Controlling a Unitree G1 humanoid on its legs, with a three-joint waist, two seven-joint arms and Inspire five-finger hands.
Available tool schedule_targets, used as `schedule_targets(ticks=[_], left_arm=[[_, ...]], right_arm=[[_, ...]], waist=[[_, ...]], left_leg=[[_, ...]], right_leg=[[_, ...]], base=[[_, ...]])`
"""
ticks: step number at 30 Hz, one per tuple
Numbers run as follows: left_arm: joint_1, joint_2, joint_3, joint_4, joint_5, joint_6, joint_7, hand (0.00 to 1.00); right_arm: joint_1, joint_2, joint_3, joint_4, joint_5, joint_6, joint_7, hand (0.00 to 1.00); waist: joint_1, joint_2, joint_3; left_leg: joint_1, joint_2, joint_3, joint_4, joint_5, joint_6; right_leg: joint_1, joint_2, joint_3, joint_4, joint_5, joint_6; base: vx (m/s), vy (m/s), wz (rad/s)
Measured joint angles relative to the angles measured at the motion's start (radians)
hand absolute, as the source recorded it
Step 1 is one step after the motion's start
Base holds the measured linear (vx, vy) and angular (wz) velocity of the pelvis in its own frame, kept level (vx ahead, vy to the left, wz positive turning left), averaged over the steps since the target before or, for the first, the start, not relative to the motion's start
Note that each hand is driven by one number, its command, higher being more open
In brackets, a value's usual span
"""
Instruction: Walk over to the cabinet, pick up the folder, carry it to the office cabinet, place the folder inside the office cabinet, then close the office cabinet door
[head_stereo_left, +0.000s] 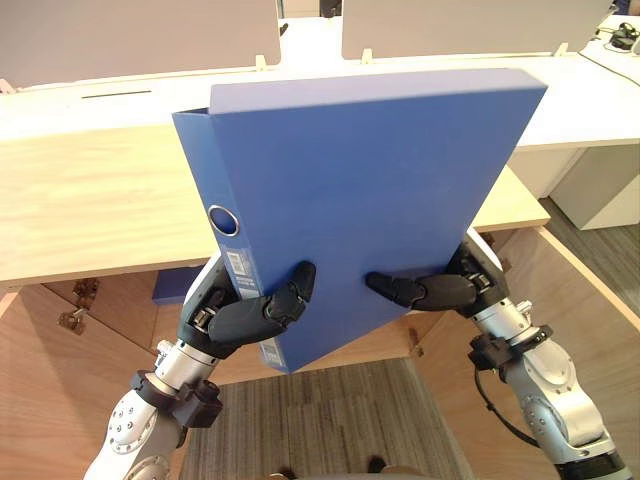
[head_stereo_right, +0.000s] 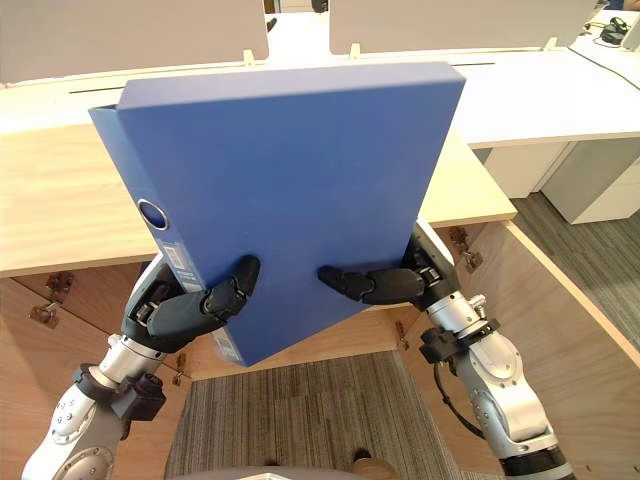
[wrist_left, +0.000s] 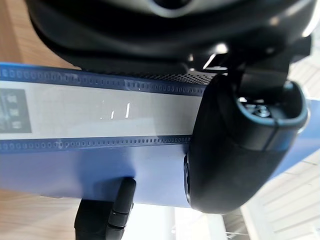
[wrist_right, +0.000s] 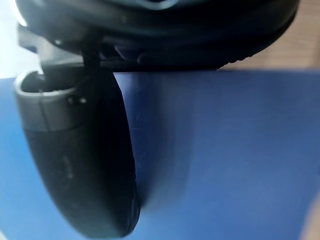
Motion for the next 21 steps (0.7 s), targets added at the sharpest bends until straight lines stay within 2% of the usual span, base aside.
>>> schedule_targets(ticks=[2,3,5,7,9,12,15,21], left_arm=[[0.0,0.017,0.009,0.003,0.0,0.0,0.0,0.0],[-0.002,0.022,0.022,0.003,0.002,0.0,0.0,1.0],[-0.007,0.008,0.037,0.003,0.022,-0.003,0.002,1.0],[-0.012,-0.06,0.051,0.001,0.081,-0.019,0.011,1.0],[-0.031,-0.199,0.068,-0.006,0.187,-0.039,0.052,1.0],[-0.035,-0.323,0.1,-0.012,0.331,-0.082,0.134,1.0],[-0.019,-0.41,0.13,-0.012,0.461,-0.113,0.201,1.0],[0.069,-0.518,0.248,0.022,0.585,-0.117,0.298,1.0]], right_arm=[[0.0,-0.02,0.012,0.004,0.001,0.0,0.011,0.0],[0.0,-0.02,0.016,0.004,0.0,0.0,0.012,0.0],[0.0,0.015,0.013,0.004,-0.003,0.001,0.007,0.0],[0.001,0.099,-0.009,0.003,-0.032,0.001,-0.001,0.0],[0.001,0.242,-0.031,-0.007,-0.076,0.001,-0.011,0.0],[0.001,0.372,-0.033,-0.051,-0.134,0.0,-0.063,0.0],[0.0,0.456,-0.049,-0.076,-0.168,-0.006,-0.124,0.0],[0.004,0.484,-0.065,-0.076,-0.172,-0.013,-0.157,0.0]], waist=[[0.0,0.0,0.0],[0.001,0.0,0.0],[0.005,0.0,0.0],[0.007,0.0,0.0],[0.014,0.001,-0.001],[0.028,0.003,-0.002],[0.045,0.003,-0.002],[0.053,0.003,-0.002]], left_leg=[[-0.003,-0.001,-0.007,0.0,0.0,0.001],[-0.004,-0.001,-0.011,-0.001,0.001,0.001],[-0.005,-0.003,-0.014,-0.002,0.001,0.002],[-0.005,-0.004,-0.019,-0.006,0.004,0.005],[-0.005,-0.003,-0.027,-0.008,0.006,0.008],[-0.005,-0.006,-0.041,-0.008,0.008,0.011],[-0.007,-0.01,-0.061,-0.008,0.01,0.014],[-0.014,-0.019,-0.088,-0.012,0.018,0.02]], right_leg=[[0.0,-0.001,-0.004,0.0,0.0,0.0],[0.0,-0.002,-0.006,0.0,0.0,0.0],[0.001,-0.003,-0.01,0.0,0.0,0.0],[0.002,-0.005,-0.017,0.0,0.0,0.0],[0.006,-0.009,-0.026,0.0,0.0,0.0],[0.012,-0.012,-0.032,0.0,0.0,0.0],[0.019,-0.016,-0.038,0.0,0.0,0.0],[0.024,-0.024,-0.055,0.0,0.0,0.0]], base=[[0.01,-0.009,0.11],[0.01,-0.009,0.09],[0.0,-0.007,0.08],[0.0,-0.009,0.08],[-0.01,-0.014,0.12],[-0.03,-0.012,0.13],[-0.03,-0.011,0.19],[-0.03,-0.014,0.15]])
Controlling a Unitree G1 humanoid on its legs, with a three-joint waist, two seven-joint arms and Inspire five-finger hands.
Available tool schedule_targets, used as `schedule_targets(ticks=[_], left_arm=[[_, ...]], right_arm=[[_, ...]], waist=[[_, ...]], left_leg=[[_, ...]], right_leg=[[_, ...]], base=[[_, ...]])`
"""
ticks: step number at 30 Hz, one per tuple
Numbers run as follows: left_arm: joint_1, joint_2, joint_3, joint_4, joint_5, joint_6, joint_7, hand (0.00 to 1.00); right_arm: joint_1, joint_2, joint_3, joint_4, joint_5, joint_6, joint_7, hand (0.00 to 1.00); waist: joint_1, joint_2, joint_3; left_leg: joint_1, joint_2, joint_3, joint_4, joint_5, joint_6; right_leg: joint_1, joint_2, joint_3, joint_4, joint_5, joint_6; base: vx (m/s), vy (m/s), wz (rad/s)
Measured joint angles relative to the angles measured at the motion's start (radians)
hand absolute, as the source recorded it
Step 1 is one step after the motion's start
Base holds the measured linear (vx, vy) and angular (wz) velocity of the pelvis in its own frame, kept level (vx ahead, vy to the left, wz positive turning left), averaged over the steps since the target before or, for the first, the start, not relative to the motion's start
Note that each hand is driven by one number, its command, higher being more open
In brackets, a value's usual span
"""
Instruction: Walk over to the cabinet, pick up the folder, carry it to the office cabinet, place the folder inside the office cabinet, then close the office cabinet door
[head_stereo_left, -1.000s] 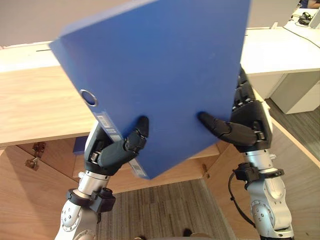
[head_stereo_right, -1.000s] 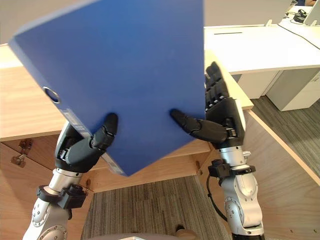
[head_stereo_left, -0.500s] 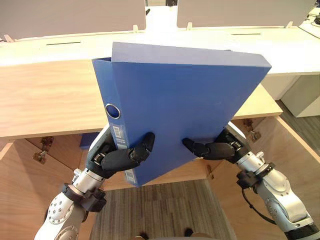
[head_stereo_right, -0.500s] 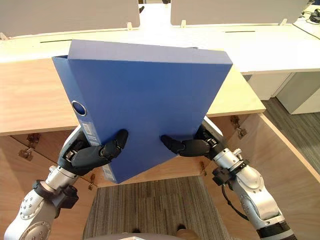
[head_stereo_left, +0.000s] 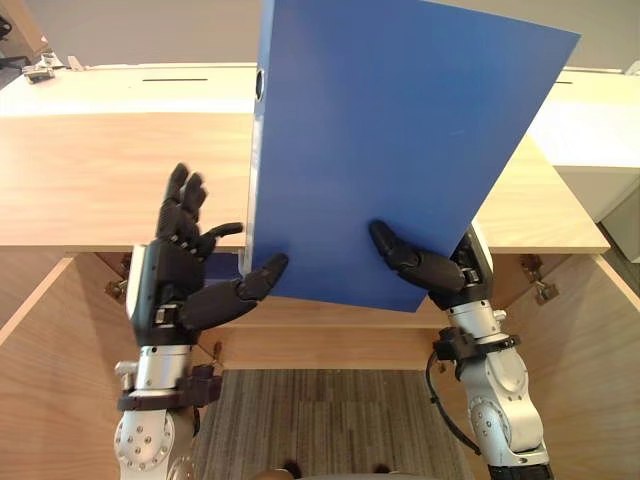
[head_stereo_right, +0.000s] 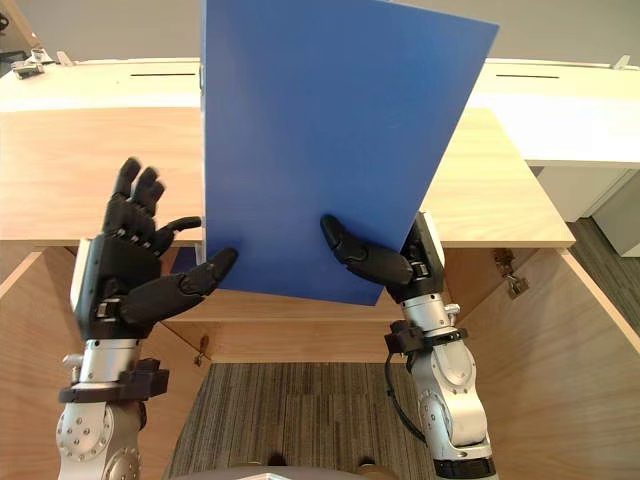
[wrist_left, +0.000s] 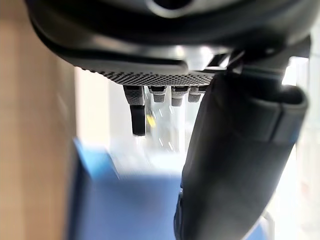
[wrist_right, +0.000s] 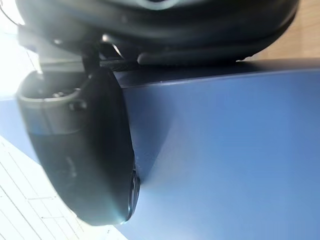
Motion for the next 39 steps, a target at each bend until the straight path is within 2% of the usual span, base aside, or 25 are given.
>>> schedule_targets(ticks=[4,7,10,11,12,14,15,17,19,20,22,23,25,27,29,33,36,39], left_arm=[[0.033,-0.071,0.06,0.109,0.034,0.004,0.058,1.0],[0.057,-0.095,0.063,0.204,0.032,0.01,0.062,1.0],[0.066,-0.097,0.063,0.4,0.038,0.028,0.065,1.0],[0.051,-0.096,0.063,0.543,0.065,0.05,0.074,1.0],[0.049,-0.096,0.064,0.561,0.069,0.053,0.075,1.0],[0.016,-0.086,0.064,0.739,0.077,0.079,0.075,1.0],[-0.015,-0.074,0.064,0.879,0.095,0.098,0.076,1.0],[-0.062,-0.049,0.063,1.012,0.116,0.11,0.075,1.0],[-0.16,-0.003,0.043,1.165,0.159,0.124,0.076,1.0],[-0.186,0.008,0.035,1.192,0.166,0.125,0.076,1.0],[-0.259,0.045,0.013,1.238,0.183,0.127,0.079,1.0],[-0.269,0.048,0.013,1.238,0.185,0.127,0.079,1.0],[-0.32,0.052,0.013,1.234,0.184,0.122,0.089,1.0],[-0.354,0.056,0.008,1.218,0.17,0.109,0.103,1.0],[-0.392,0.061,0.006,1.204,0.159,0.097,0.112,1.0],[-0.473,0.052,0.006,1.148,0.138,0.098,0.117,1.0],[-0.517,0.034,0.005,1.079,0.119,0.097,0.118,1.0],[-0.523,0.013,0.004,1.023,0.1,0.096,0.119,1.0]], right_arm=[[0.036,-0.002,0.003,0.0,-0.039,0.0,0.004,0.0],[0.062,-0.006,0.009,0.005,-0.078,-0.001,0.01,0.0],[0.065,-0.027,0.055,0.03,-0.116,0.0,0.011,0.0],[0.065,-0.033,0.09,0.058,-0.145,0.002,0.007,0.0],[0.065,-0.034,0.094,0.061,-0.15,0.002,0.006,0.0],[0.065,-0.043,0.132,0.082,-0.191,0.005,-0.006,0.0],[0.062,-0.049,0.164,0.09,-0.217,0.007,-0.02,0.0],[0.028,-0.057,0.201,0.108,-0.254,0.001,-0.04,0.0],[-0.109,-0.083,0.277,0.167,-0.339,-0.015,-0.09,0.0],[-0.145,-0.092,0.293,0.183,-0.361,-0.02,-0.1,0.0],[-0.259,-0.13,0.367,0.232,-0.452,-0.043,-0.119,0.0],[-0.278,-0.137,0.385,0.24,-0.471,-0.043,-0.121,0.0],[-0.315,-0.166,0.417,0.284,-0.504,-0.041,-0.12,0.0],[-0.32,-0.184,0.412,0.303,-0.502,-0.021,-0.12,0.0],[-0.325,-0.186,0.392,0.307,-0.477,-0.001,-0.121,0.0],[-0.405,-0.163,0.324,0.307,-0.327,0.014,-0.154,0.0],[-0.535,-0.107,0.226,0.305,-0.167,0.014,-0.222,0.0],[-0.661,-0.055,0.128,0.306,-0.031,0.011,-0.311,0.0]], waist=[[0.005,-0.001,-0.003],[0.008,-0.001,-0.004],[0.012,-0.002,-0.01],[0.012,-0.003,-0.012],[0.012,-0.003,-0.012],[0.012,-0.003,-0.011],[0.011,-0.004,-0.008],[0.003,-0.002,0.019],[-0.005,0.02,0.106],[-0.004,0.024,0.128],[0.0,0.031,0.201],[0.0,0.038,0.214],[0.001,0.065,0.271],[0.001,0.076,0.293],[0.002,0.08,0.314],[0.006,0.08,0.342],[0.023,0.078,0.362],[0.036,0.079,0.366]], left_leg=[[0.0,-0.006,-0.025,-0.025,0.018,0.003],[0.0,-0.008,-0.037,-0.038,0.027,0.002],[0.0,-0.008,-0.038,-0.042,0.03,0.002],[-0.001,-0.009,-0.038,-0.056,0.04,0.001],[-0.001,-0.009,-0.038,-0.058,0.042,0.001],[-0.013,-0.01,-0.037,-0.065,0.049,0.0],[-0.038,-0.009,-0.037,-0.049,0.049,-0.001],[-0.101,0.0,-0.037,0.02,0.026,-0.003],[-0.26,0.041,-0.027,0.234,-0.047,-0.004],[-0.3,0.051,-0.025,0.28,-0.061,-0.005],[-0.445,0.072,-0.003,0.437,-0.11,-0.001],[-0.481,0.078,-0.001,0.474,-0.123,-0.001],[-0.617,0.101,0.004,0.611,-0.168,0.005],[-0.719,0.113,0.006,0.698,-0.192,0.006],[-0.811,0.129,0.005,0.785,-0.214,0.01],[-1.003,0.162,-0.005,0.953,-0.258,0.011],[-1.112,0.175,-0.006,1.024,-0.263,0.012],[-1.176,0.18,-0.019,1.064,-0.264,0.011]], right_leg=[[0.001,-0.004,-0.009,0.0,0.0,0.0],[0.001,-0.006,-0.019,0.001,0.0,0.0],[0.0,-0.006,-0.021,0.0,0.0,0.0],[-0.008,-0.005,-0.021,0.0,0.0,0.0],[-0.009,-0.005,-0.021,0.0,0.0,0.0],[-0.025,-0.005,-0.021,0.001,0.0,0.0],[-0.044,-0.007,-0.02,0.004,0.0,0.0],[-0.09,-0.01,-0.019,0.036,0.0,0.0],[-0.219,0.007,0.008,0.154,-0.008,-0.009],[-0.256,0.01,0.015,0.185,-0.016,-0.013],[-0.408,0.009,0.038,0.328,-0.082,-0.001],[-0.445,0.009,0.044,0.361,-0.095,0.002],[-0.595,0.01,0.066,0.51,-0.137,0.002],[-0.709,0.008,0.079,0.608,-0.16,0.004],[-0.805,0.006,0.087,0.699,-0.182,0.002],[-1.002,0.006,0.095,0.875,-0.23,0.001],[-1.122,0.005,0.102,0.96,-0.244,-0.004],[-1.185,0.005,0.102,1.005,-0.249,-0.011]], base=[[-0.03,-0.019,0.17],[-0.02,-0.02,0.17],[-0.04,-0.032,0.0],[-0.04,-0.03,0.0],[-0.04,-0.032,0.01],[-0.02,-0.015,0.0],[-0.05,-0.029,-0.01],[-0.11,-0.023,-0.04],[-0.19,-0.016,-0.28],[-0.26,-0.018,-0.35],[-0.31,-0.02,-0.34],[-0.29,0.005,-0.32],[-0.29,0.031,-0.22],[-0.23,0.007,-0.14],[-0.22,-0.008,-0.12],[-0.16,-0.019,-0.06],[-0.13,-0.056,-0.04],[-0.08,-0.072,0.04]])
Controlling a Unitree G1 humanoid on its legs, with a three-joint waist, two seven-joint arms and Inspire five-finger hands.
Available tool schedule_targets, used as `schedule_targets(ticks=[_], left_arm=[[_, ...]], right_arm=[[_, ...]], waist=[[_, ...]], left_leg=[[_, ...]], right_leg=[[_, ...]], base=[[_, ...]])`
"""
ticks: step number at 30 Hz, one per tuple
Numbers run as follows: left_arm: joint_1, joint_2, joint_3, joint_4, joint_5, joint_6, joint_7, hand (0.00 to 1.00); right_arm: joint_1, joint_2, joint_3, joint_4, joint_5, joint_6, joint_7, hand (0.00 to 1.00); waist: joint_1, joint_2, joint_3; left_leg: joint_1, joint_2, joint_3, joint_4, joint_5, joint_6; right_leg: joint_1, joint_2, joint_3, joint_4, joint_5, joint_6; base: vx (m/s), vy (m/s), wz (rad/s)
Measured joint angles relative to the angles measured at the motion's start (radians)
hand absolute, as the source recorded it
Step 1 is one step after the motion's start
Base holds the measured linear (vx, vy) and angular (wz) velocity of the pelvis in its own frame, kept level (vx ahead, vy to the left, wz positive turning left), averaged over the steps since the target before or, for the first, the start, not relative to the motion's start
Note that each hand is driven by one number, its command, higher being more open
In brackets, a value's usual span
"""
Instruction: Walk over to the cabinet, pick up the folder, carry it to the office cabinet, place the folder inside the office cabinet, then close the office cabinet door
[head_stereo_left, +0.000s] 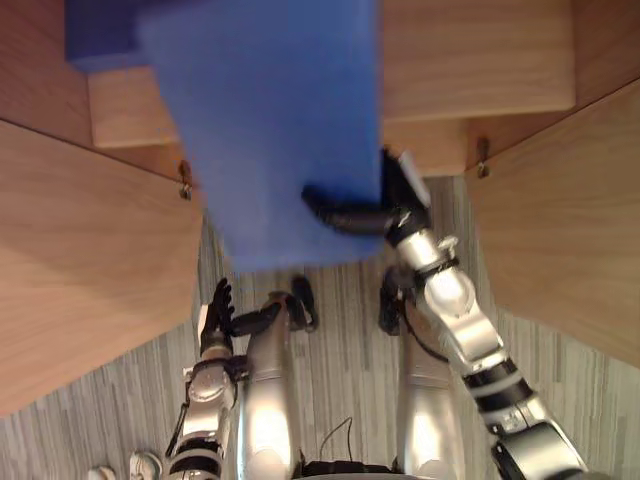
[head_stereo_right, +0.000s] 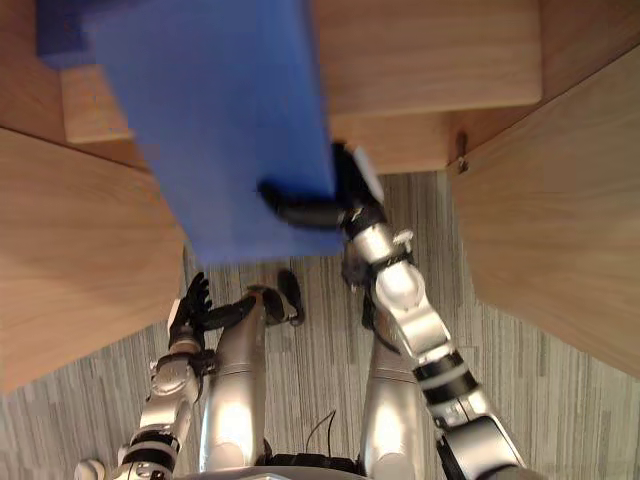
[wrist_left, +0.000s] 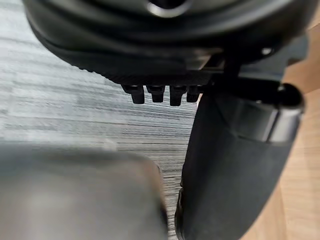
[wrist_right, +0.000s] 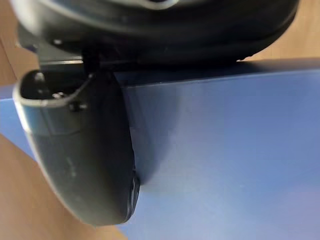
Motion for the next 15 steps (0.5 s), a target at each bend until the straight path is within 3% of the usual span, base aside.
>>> schedule_targets(ticks=[6,13,14,15], left_arm=[[-0.012,-0.018,-0.019,-0.047,-0.039,-0.005,0.051,1.0],[-0.046,-0.026,-0.036,-0.049,-0.091,-0.011,0.112,1.0],[-0.052,-0.027,-0.039,-0.045,-0.096,-0.011,0.115,1.0],[-0.055,-0.029,-0.04,-0.044,-0.097,-0.012,0.119,1.0]], right_arm=[[-0.295,0.045,-0.16,0.127,0.18,-0.076,-0.181,0.0],[-0.464,0.049,-0.256,0.332,0.39,-0.08,-0.302,0.0],[-0.487,0.052,-0.268,0.381,0.412,-0.081,-0.314,1.0],[-0.505,0.053,-0.272,0.388,0.423,-0.088,-0.318,1.0]], waist=[[0.023,0.001,0.001],[0.053,0.001,0.001],[0.055,0.001,0.001],[0.056,0.001,0.001]], left_leg=[[-0.068,0.007,-0.016,0.035,0.004,0.004],[-0.115,0.001,-0.045,0.034,0.015,0.001],[-0.118,-0.006,-0.049,0.028,0.018,0.001],[-0.121,-0.012,-0.054,0.023,0.022,-0.001]], right_leg=[[-0.064,0.0,-0.011,0.038,-0.007,-0.006],[-0.089,-0.011,-0.045,0.035,-0.008,-0.008],[-0.089,-0.017,-0.05,0.035,-0.01,-0.012],[-0.09,-0.022,-0.055,0.033,-0.012,-0.013]], base=[[-0.06,-0.071,0.02],[-0.04,-0.056,0.08],[-0.04,-0.052,0.18],[-0.04,-0.051,0.17]])
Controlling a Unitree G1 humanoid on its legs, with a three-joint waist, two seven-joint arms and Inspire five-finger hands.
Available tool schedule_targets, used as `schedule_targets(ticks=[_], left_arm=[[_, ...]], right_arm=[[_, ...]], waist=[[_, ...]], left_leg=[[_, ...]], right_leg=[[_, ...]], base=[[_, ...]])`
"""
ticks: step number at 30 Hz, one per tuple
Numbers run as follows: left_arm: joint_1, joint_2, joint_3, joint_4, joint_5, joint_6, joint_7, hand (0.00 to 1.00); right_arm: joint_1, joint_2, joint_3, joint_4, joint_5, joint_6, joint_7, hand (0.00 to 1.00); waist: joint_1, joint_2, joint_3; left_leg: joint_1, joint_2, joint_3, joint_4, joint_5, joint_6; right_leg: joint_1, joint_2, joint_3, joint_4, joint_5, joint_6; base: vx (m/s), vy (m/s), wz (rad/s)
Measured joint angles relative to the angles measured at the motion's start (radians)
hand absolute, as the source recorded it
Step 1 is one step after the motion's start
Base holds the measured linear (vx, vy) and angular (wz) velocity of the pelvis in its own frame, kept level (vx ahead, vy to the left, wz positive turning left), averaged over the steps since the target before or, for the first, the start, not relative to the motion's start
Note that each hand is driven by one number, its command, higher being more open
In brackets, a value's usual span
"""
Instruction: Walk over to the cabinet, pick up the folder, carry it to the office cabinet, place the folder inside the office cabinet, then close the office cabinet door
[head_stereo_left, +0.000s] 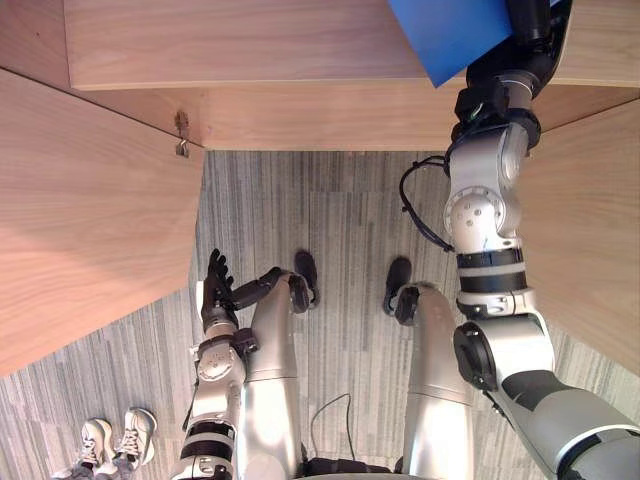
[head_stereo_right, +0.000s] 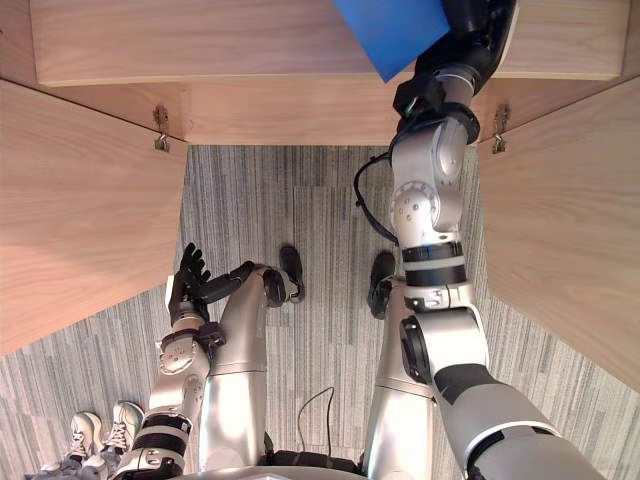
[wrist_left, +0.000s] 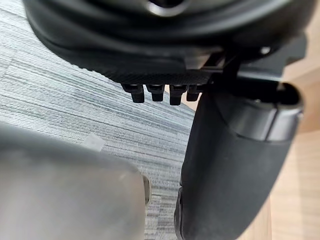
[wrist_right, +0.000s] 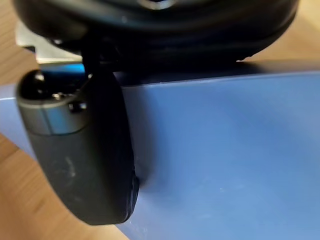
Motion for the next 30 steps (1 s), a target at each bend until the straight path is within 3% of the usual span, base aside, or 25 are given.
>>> schedule_targets(ticks=[5,12,22,30], left_arm=[[-0.027,0.001,-0.021,0.013,-0.025,-0.002,0.025,1.0],[-0.035,-0.01,-0.033,0.019,-0.048,-0.004,0.033,1.0],[-0.035,0.005,-0.067,0.031,-0.047,-0.003,0.025,1.0],[-0.031,0.019,-0.077,0.045,-0.047,-0.002,0.009,1.0]], right_arm=[[-0.145,0.0,-0.028,0.095,0.129,-0.027,-0.015,1.0],[-0.183,0.022,-0.002,0.1,0.205,-0.059,-0.019,1.0],[-0.182,0.01,0.013,0.066,0.204,-0.067,-0.02,1.0],[-0.106,-0.126,0.138,-0.012,0.087,-0.042,0.003,1.0]], waist=[[0.008,0.0,0.0],[0.022,0.001,-0.001],[0.022,0.0,-0.004],[0.008,-0.005,-0.009]], left_leg=[[-0.021,-0.027,-0.016,-0.036,0.032,-0.007],[-0.023,-0.046,-0.036,-0.081,0.061,-0.019],[-0.008,-0.057,-0.054,-0.112,0.079,-0.031],[0.013,-0.056,-0.049,-0.137,0.082,-0.032]], right_leg=[[-0.013,-0.023,-0.023,-0.01,-0.001,-0.003],[-0.011,-0.039,-0.047,-0.027,-0.003,-0.007],[0.009,-0.045,-0.07,-0.038,-0.01,-0.019],[0.028,-0.044,-0.071,-0.061,-0.008,-0.02]], base=[[-0.06,-0.057,0.21],[-0.04,-0.057,0.14],[-0.04,-0.038,0.07],[0.0,-0.003,0.0]])
